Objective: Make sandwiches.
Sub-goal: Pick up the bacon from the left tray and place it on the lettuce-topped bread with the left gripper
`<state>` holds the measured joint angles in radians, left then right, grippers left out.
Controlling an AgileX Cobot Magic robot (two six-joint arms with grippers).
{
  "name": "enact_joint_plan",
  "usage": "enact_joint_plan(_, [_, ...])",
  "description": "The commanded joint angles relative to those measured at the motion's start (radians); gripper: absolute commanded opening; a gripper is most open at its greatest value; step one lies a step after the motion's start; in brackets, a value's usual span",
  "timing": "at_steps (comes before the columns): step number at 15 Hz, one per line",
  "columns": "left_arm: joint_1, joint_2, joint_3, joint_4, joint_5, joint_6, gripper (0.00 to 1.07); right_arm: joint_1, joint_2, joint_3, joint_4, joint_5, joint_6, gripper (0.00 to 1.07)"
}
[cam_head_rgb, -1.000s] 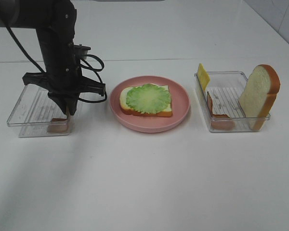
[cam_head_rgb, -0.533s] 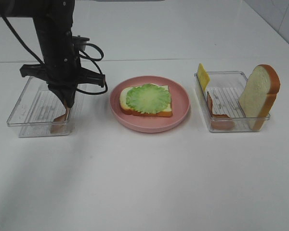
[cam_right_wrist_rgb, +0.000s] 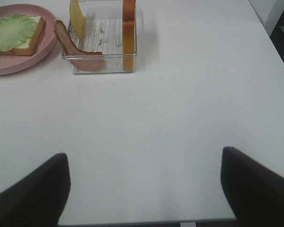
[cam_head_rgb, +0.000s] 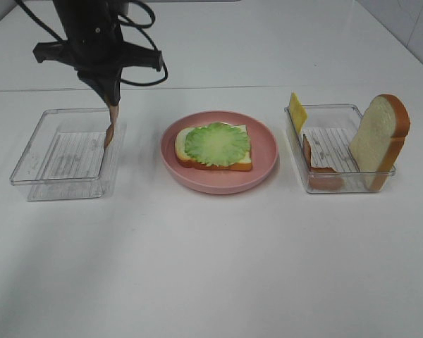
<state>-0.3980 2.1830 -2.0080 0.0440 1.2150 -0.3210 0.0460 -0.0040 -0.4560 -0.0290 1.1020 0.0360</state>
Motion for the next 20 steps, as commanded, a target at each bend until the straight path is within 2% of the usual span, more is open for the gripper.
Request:
enact_joint_plan(1, [-0.006, -0.016, -0.13, -0.079, 0.1, 0.004, 0.0, -0.005, -0.029, 0.003, -0.004, -0.001, -0.009, 0.85])
enact_joint_plan(4, [-0.007, -0.016, -0.198, -0.163, 0.037, 0.004, 0.0, -0.005, -0.029, 0.003, -0.004, -0.001, -0.009, 0.85])
enact_joint_plan(7, [-0.01, -0.007, -0.204, -0.349, -0.084, 0.004, 0.0, -0.005, -0.029, 0.003, -0.004, -0.001, -0.009, 0.85])
enact_joint_plan(8, [-0.012, -0.003, -0.204, -0.377, -0.1, 0.006, 0.0, -0.005, -0.029, 0.003, -0.004, -0.001, -0.009, 0.85])
enact_joint_plan(9, [-0.024, 0.019, -0.204, -0.482, -0.148, 0.068, 0.0, -0.005, -0.029, 0.003, -0.004, -0.001, -0.009, 0.85])
enact_joint_plan(11, [-0.035, 0.043, -0.204, -0.549, -0.174, 0.113, 0.0, -0.005, -0.029, 0.003, -0.004, -0.001, -0.009, 0.85])
enact_joint_plan(12, [-0.04, 0.051, -0.204, -0.576, -0.182, 0.123, 0.0, -0.005, -0.029, 0.003, -0.004, -0.001, -0.009, 0.85])
enact_joint_plan(13, [-0.053, 0.087, -0.204, -0.649, -0.212, 0.133, 0.0, -0.005, -0.028, 0.003, -0.004, -0.001, -0.009, 0.85])
enact_joint_plan(17, [-0.058, 0.158, -0.204, -0.77, -0.247, 0.153, 0.0, -0.005, -0.027, 0.003, -0.004, -0.001, -0.009, 0.85])
enact_joint_plan(18, [-0.058, 0.206, -0.204, -0.865, -0.261, 0.197, 0.0, -0.005, -0.027, 0.003, -0.004, -0.001, -0.009, 0.85])
enact_joint_plan(20, [-0.058, 0.24, -0.204, -0.917, -0.271, 0.219, 0.0, -0.005, -0.027, 0.003, -0.004, -0.001, -0.009, 0.85])
